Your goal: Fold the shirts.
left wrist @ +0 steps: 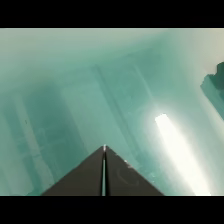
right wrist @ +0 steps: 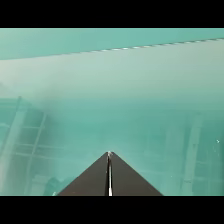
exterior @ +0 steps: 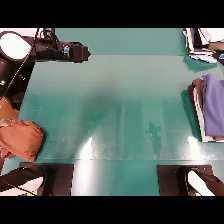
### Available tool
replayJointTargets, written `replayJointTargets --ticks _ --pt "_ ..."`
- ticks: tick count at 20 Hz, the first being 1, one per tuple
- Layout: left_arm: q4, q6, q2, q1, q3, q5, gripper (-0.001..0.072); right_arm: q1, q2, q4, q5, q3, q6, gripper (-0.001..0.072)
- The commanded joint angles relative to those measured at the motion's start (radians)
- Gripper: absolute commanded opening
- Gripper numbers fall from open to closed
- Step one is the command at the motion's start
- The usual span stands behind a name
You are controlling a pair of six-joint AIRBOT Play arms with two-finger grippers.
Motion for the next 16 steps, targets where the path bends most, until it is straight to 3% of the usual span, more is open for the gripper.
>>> replayJointTargets --ticks 1,16 --pt "0.000 0.000 0.000 0.000 0.000 0.000 0.0025 -0.001 0.001 0.001 0.000 0.001 -0.001 0.0013" --pt "0.000 -0.008 0.017 0.020 0.001 0.018 0.0024 -0.001 0.001 0.002 0.066 0.001 0.000 0.0013"
